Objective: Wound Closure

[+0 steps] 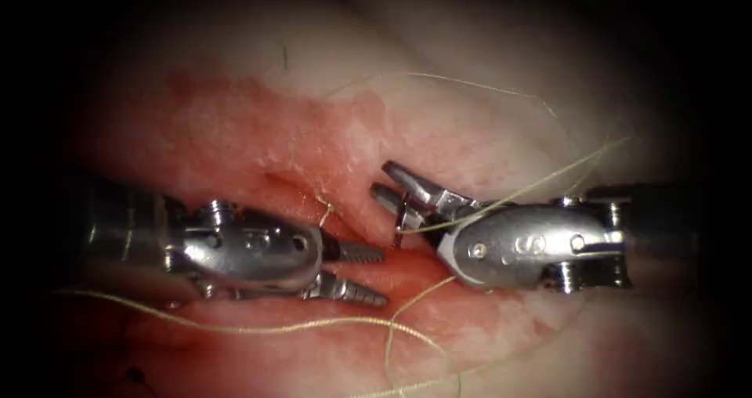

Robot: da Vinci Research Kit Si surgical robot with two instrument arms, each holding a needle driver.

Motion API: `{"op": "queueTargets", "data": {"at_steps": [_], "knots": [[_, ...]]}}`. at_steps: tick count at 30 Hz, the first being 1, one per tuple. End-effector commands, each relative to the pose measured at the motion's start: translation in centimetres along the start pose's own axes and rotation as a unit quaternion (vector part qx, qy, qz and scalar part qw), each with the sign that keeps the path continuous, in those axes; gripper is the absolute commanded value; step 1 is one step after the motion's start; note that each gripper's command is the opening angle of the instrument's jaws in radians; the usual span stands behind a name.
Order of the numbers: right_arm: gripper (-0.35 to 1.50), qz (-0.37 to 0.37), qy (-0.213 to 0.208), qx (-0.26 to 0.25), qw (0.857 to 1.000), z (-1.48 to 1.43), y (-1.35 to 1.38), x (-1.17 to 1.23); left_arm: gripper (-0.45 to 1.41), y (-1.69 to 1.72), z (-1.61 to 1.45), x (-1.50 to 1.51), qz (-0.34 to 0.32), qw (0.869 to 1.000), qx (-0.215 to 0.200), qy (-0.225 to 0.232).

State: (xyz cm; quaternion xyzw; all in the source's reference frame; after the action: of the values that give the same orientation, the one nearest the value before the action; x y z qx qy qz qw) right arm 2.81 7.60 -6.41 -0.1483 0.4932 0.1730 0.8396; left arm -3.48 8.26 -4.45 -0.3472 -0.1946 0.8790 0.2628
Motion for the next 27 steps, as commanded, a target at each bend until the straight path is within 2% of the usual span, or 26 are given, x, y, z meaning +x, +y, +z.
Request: {"op": "queueTargets", "data": {"at_steps": [1,14,19,24,27], "knots": [[-0.35,0.002,-0.002,0.003,1.000,0.08,-0.10,-0.06,0.31,0.02,0.08,-0.02,0.000,1.000,-0.001,0.000],[-0.35,0.015,-0.017,0.028,0.999,0.08,-0.31,-0.13,0.31,0.02,0.08,-0.03,0.001,1.000,-0.001,-0.003],[-0.35,0.020,-0.011,0.023,0.999,0.08,-0.19,-0.07,0.30,0.03,0.09,-0.03,0.001,1.000,-0.002,-0.003],[-0.35,0.022,-0.022,0.033,0.999,0.07,-0.38,-0.20,0.30,0.03,0.09,-0.03,0.001,1.000,-0.002,-0.004],[-0.35,0.028,-0.022,0.031,0.999,0.07,-0.31,-0.17,0.30,0.03,0.09,-0.03,0.001,1.000,-0.002,-0.004]]}}
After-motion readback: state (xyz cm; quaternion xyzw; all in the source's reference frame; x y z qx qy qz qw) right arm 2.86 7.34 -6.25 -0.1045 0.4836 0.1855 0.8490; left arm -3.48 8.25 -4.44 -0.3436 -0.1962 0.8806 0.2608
